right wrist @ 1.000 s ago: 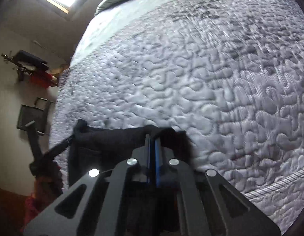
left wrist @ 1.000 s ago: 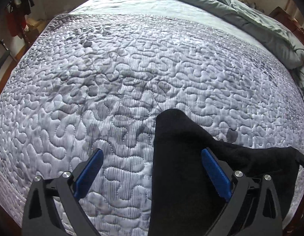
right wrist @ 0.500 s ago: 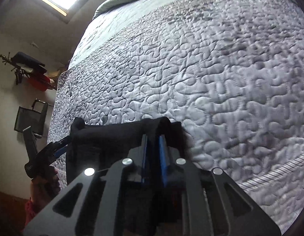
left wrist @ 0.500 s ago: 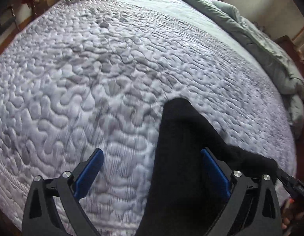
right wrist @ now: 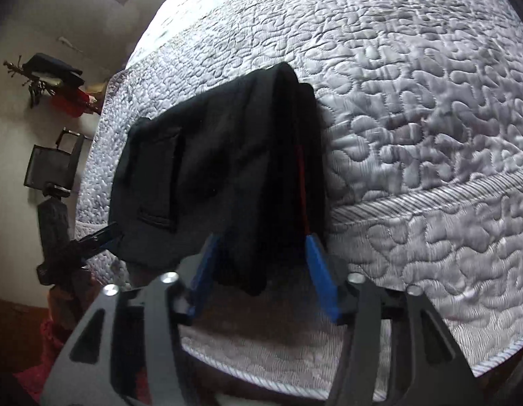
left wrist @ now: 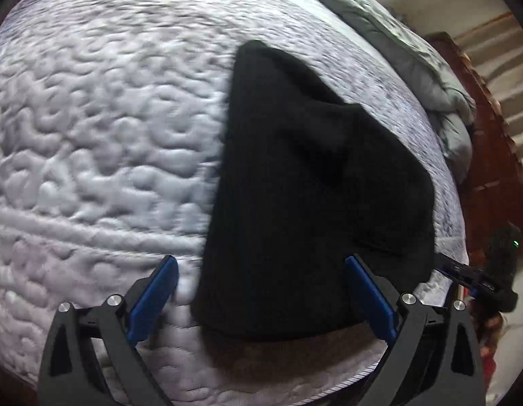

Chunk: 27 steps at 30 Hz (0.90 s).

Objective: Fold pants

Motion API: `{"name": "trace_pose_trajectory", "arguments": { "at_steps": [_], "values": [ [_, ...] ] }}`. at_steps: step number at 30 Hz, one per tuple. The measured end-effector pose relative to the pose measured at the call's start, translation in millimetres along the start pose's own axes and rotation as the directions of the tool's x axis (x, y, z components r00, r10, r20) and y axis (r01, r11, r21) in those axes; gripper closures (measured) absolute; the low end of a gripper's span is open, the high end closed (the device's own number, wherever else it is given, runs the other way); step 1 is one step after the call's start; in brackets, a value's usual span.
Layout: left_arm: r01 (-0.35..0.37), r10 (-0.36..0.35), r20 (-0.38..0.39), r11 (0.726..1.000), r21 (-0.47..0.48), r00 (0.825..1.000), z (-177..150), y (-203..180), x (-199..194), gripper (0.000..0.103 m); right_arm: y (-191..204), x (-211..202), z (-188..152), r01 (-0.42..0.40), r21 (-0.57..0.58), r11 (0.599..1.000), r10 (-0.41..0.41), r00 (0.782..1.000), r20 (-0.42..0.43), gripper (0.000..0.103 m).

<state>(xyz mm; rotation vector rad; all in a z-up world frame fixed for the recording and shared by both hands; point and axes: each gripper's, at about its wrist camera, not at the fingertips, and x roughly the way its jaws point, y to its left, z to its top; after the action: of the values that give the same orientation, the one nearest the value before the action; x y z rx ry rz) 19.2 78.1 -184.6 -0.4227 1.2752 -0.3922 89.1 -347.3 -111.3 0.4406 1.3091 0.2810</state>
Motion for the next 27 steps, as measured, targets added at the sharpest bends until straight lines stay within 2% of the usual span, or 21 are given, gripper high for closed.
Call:
{"name": "trace_pose_trajectory", "arguments": {
  "at_steps": [2, 6, 7, 9, 10, 12, 13, 14, 16, 19, 21, 24, 27],
  "values": [
    [0.014, -0.014, -0.009, 1.0, 0.003, 1.0, 2.4, -8.0, 2.4, 0.004, 2.2, 5.0, 2.4, 0.024, -0.006, 1.0, -0.024, 1.0, -0.014, 0.05],
    [-0.038, 0.039, -0.028, 0.999, 0.031, 0.999, 5.6, -19.3, 6.9, 0.004, 7.7, 3.5, 1.8, 0.096, -0.075, 0.993, -0.098, 0.995, -0.02, 0.091],
    [-0.042, 0.043, -0.027, 0.998, 0.037, 0.999, 5.5, -22.1, 5.1, 0.004, 9.3, 1.0, 1.7, 0.1, -0.087, 0.991, -0.102, 0.995, -0.014, 0.095],
    [-0.059, 0.06, -0.021, 0.997, 0.054, 0.998, 3.5, -25.5, 2.2, 0.004, 13.3, -7.5, -1.1, 0.141, -0.126, 0.982, -0.141, 0.99, 0.002, 0.1],
    [-0.079, 0.081, -0.017, 0.995, 0.064, 0.997, 2.5, -25.7, 1.4, 0.004, 13.4, -8.9, -2.1, 0.187, -0.138, 0.973, -0.188, 0.982, 0.011, 0.103],
    [-0.108, 0.11, -0.021, 0.992, 0.066, 0.994, 7.9, -20.5, 8.8, 0.004, 4.2, -2.9, -4.0, 0.329, -0.146, 0.933, -0.331, 0.944, 0.014, 0.103],
    [-0.109, 0.111, -0.031, 0.993, 0.055, 0.993, 8.0, -16.1, 11.1, 0.004, -5.1, 1.9, -5.2, 0.295, -0.119, 0.948, -0.299, 0.954, -0.015, 0.103],
    [-0.097, 0.099, -0.036, 0.994, 0.041, 0.994, 8.2, -13.6, 11.8, 0.004, -12.6, 2.5, -6.5, 0.231, -0.08, 0.97, -0.234, 0.972, -0.019, 0.103],
    [-0.069, 0.07, -0.025, 0.997, 0.034, 0.997, 7.1, -11.7, 2.7, 0.004, -19.0, -0.5, -9.8, 0.19, -0.051, 0.98, -0.191, 0.982, -0.01, 0.102],
    [-0.055, 0.055, -0.001, 0.996, 0.064, 0.999, 14.6, -13.2, -11.2, 0.004, -21.2, -10.6, -8.2, 0.196, -0.033, 0.98, -0.196, 0.981, 0.014, 0.087],
    [-0.091, 0.092, -0.003, 0.99, 0.11, 0.996, 21.7, -17.8, -14.0, 0.004, -18.6, -20.8, -4.8, 0.197, -0.036, 0.98, -0.196, 0.98, 0.032, 0.056],
    [-0.134, 0.139, -0.019, 0.976, 0.173, 0.99, 30.0, -28.6, -11.5, 0.004, 0.2, -31.2, 4.8, 0.211, -0.086, 0.974, -0.206, 0.976, 0.068, 0.039],
    [-0.154, 0.167, -0.05, 0.968, 0.197, 0.985, 33.1, -36.1, -0.9, 0.004, 20.6, -24.1, 15.9, 0.227, -0.13, 0.965, -0.222, 0.974, 0.048, 0.025]
  ]
}}
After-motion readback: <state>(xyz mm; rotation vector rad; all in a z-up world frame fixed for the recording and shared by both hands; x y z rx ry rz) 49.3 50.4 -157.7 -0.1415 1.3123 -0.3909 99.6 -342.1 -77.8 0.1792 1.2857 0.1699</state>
